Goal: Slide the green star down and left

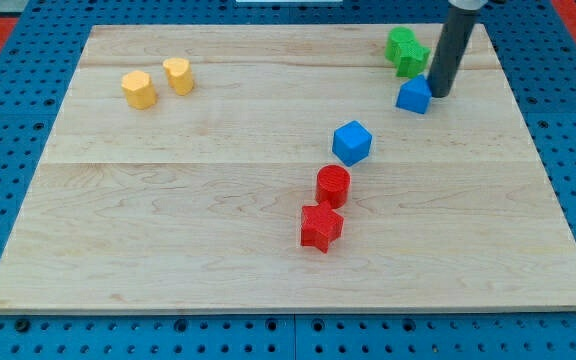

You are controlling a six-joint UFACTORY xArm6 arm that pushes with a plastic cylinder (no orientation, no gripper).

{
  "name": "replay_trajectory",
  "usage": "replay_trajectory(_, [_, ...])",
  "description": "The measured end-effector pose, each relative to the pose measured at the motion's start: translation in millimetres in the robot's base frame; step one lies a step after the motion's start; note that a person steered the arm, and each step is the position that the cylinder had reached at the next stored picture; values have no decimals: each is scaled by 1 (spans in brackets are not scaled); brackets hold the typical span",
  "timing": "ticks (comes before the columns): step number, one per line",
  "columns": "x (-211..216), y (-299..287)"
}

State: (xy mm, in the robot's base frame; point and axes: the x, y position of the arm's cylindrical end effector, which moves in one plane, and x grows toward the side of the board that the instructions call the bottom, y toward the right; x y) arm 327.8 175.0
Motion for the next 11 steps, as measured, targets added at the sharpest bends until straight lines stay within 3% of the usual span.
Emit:
replay_trajectory(2, [5, -54])
replay_trajectory(3, [5, -45])
replay_trajectory(4, [-6, 23])
replay_trajectory(6, [-63, 52])
replay_trajectory(11, [-63, -31])
